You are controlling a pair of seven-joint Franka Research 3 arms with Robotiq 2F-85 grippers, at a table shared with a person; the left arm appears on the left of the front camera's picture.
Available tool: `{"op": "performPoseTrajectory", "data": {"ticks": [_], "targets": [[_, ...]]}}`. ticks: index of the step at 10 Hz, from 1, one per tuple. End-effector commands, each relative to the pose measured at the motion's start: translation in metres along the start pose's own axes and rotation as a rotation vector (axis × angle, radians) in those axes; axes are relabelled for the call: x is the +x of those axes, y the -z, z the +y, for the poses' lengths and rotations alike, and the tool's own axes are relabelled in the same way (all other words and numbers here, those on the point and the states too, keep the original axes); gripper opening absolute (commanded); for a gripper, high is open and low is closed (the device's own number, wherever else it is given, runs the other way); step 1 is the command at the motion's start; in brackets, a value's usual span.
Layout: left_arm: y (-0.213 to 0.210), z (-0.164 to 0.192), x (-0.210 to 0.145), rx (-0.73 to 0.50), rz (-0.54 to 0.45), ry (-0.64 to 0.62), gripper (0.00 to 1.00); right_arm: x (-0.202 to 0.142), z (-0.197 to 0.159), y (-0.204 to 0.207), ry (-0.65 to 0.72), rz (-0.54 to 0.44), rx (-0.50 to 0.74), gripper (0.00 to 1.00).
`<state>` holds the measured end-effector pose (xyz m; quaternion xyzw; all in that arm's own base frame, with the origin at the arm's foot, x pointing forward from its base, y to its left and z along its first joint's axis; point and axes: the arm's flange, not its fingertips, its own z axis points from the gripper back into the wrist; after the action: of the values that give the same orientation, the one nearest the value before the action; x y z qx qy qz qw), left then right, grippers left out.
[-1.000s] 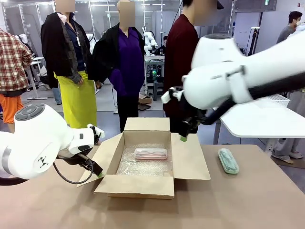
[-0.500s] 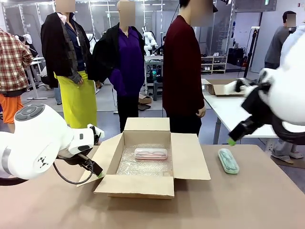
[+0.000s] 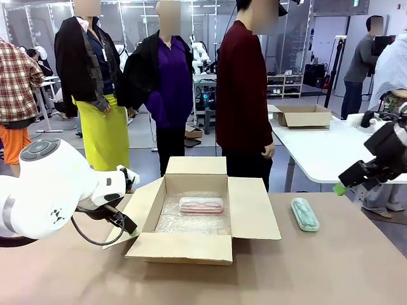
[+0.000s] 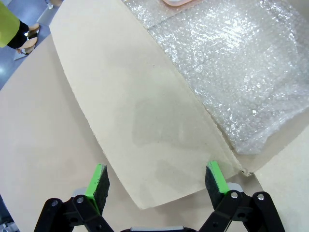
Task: Pack the glasses set securely to prepare it for shipping.
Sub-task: Put the Glasses case from the right side of the table into the Package Box.
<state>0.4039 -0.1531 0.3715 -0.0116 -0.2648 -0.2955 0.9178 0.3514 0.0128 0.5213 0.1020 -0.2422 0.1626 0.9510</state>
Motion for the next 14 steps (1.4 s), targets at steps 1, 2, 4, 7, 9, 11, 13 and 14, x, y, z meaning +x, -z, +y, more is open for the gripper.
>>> {"op": "performPoseTrajectory", "data": {"ticks": [1, 2, 4, 7, 9, 11, 13, 14], "targets": [[-0.001, 0.001, -0.001, -0.001, -0.001, -0.004, 1.0, -0.012, -0.018, 0.011, 0.063, -0.028, 0.063, 0.98], [-0.001, 0.001, -0.001, -0.001, -0.001, -0.004, 1.0, -0.012, -0.021, 0.014, 0.068, -0.022, 0.057, 0.98], [-0.001, 0.001, -0.001, -0.001, -0.001, -0.004, 1.0, -0.01, -0.011, 0.012, 0.042, -0.079, 0.064, 0.98], [-0.001, 0.001, -0.001, -0.001, -0.001, -0.004, 1.0, -0.005, -0.025, 0.009, 0.088, -0.001, 0.045, 0.98], [-0.001, 0.001, -0.001, -0.001, -0.001, -0.004, 1.0, -0.005, -0.025, 0.009, 0.088, -0.001, 0.045, 0.98], [-0.001, 0.001, -0.001, -0.001, -0.001, -0.004, 1.0, -0.005, -0.025, 0.009, 0.088, -0.001, 0.045, 0.98], [-0.001, 0.001, -0.001, -0.001, -0.001, -0.004, 1.0, -0.003, -0.025, 0.016, 0.113, -0.005, -0.014, 0.98], [-0.001, 0.001, -0.001, -0.001, -0.001, -0.004, 1.0, 0.057, -0.053, 0.023, 0.142, 0.019, -0.016, 0.98]]}}
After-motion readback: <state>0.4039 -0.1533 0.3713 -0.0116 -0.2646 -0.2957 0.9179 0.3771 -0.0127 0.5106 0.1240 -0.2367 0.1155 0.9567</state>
